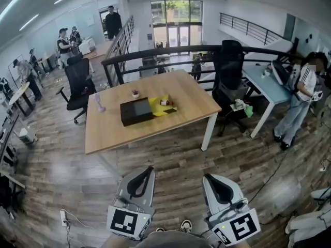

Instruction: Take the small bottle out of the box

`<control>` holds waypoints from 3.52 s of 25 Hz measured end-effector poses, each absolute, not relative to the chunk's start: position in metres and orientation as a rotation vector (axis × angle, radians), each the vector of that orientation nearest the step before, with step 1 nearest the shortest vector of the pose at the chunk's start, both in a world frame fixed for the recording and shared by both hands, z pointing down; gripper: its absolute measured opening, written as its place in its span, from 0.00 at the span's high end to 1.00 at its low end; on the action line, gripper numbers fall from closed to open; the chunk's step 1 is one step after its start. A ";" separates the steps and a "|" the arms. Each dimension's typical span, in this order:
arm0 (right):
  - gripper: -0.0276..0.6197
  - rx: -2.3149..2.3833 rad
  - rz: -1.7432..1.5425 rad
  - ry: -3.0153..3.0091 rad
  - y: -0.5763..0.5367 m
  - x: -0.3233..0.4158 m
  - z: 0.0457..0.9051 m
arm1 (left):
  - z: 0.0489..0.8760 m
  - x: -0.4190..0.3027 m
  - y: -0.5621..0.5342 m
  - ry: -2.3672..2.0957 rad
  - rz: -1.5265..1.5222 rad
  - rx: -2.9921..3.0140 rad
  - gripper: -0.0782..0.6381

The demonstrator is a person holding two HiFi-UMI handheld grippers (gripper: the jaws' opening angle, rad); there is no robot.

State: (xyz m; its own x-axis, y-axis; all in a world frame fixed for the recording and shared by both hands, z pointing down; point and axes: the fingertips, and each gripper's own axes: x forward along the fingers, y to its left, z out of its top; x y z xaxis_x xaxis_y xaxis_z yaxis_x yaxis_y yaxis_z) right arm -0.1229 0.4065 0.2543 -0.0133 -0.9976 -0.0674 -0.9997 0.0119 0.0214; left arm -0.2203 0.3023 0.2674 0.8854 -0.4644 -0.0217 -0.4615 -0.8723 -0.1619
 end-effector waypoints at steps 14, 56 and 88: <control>0.94 -2.060 0.102 2.321 0.414 -0.065 0.259 | 0.278 -0.153 0.309 0.769 -0.089 -2.873 0.89; 0.77 -2.107 -0.170 2.402 -0.015 0.040 0.311 | 0.311 -0.066 -0.090 0.774 -0.123 -2.951 0.89; 0.77 -1.782 -0.356 2.762 -0.260 0.193 0.370 | 0.348 0.077 -0.294 1.156 -0.349 -2.910 0.89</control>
State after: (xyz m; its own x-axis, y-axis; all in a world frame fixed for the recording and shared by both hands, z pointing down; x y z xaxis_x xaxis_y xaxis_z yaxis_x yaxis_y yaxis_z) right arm 0.1934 -0.2604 0.3699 -0.4093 -0.8767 0.2527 -0.9121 0.3998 -0.0901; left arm 0.0768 -0.2942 0.3477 0.7061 -0.6768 0.2079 -0.6790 -0.7306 -0.0724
